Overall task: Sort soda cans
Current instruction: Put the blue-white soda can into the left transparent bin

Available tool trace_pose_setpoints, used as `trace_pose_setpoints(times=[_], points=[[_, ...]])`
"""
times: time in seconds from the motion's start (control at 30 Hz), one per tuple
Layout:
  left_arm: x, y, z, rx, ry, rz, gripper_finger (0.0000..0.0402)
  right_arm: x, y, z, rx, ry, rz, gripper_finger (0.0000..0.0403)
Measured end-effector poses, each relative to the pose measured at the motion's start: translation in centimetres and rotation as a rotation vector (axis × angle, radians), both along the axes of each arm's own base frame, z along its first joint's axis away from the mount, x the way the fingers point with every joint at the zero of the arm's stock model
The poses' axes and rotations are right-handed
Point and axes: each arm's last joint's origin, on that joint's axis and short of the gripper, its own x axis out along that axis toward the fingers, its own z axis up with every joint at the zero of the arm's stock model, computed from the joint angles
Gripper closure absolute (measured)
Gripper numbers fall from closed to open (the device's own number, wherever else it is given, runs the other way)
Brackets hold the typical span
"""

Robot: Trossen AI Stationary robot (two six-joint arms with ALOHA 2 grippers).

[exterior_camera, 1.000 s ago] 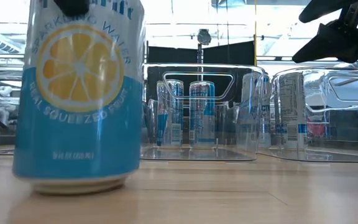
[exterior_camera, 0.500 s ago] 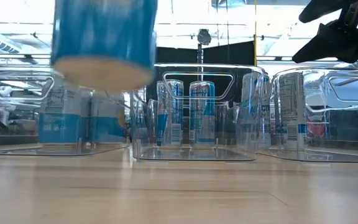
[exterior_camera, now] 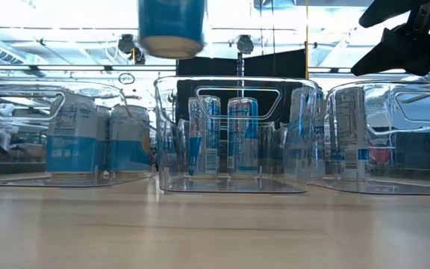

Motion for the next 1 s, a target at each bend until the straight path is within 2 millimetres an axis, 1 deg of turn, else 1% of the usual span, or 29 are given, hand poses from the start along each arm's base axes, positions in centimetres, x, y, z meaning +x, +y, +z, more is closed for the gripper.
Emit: trace_pose_setpoints(times=[0.17, 0.33, 0.47, 0.57, 0.67, 0.73, 0.8, 0.93, 1.0], points=[[0.7, 2.8, 1.0, 0.036, -0.006, -0.023, 0.0085, 0.0, 0.0, 0.0, -0.003, 0.004, 0.000, 0.0067], [0.4, 5.2, 2.7, 0.060, -0.027, -0.043, 0.0085, -0.1, 0.0, -0.1, -0.011, 0.010, 0.002, 0.0067], [-0.9, 6.8, 4.8, 0.075, -0.083, -0.035, 0.0085, 0.1, 0.1, -0.5, -0.021, 0.022, 0.003, 0.0067], [-2.5, 8.0, 6.3, 0.107, -0.127, -0.018, 0.0085, 0.2, 0.2, -0.9, -0.028, 0.035, 0.001, 0.0067], [-4.5, 9.2, 6.8, 0.141, -0.142, 0.039, 0.0085, 0.3, 0.4, -1.2, -0.020, 0.052, 0.014, 0.0067], [-6.0, 10.0, 6.3, 0.158, -0.131, 0.091, 0.0085, 0.4, 0.5, -1.4, -0.013, 0.057, 0.011, 0.0067], [-7.4, 10.7, 5.1, 0.167, -0.121, 0.144, 0.0085, 0.3, 0.7, -1.5, -0.001, 0.059, 0.006, 0.0067], [-9.5, 11.4, 1.4, 0.133, -0.129, 0.223, 0.0085, 0.1, 1.1, -1.7, 0.022, 0.060, 0.007, 0.0067], [-10.3, 11.6, -0.4, 0.085, -0.144, 0.238, 0.0085, 0.0, 1.3, -1.7, 0.032, 0.058, 0.008, 0.0067]])
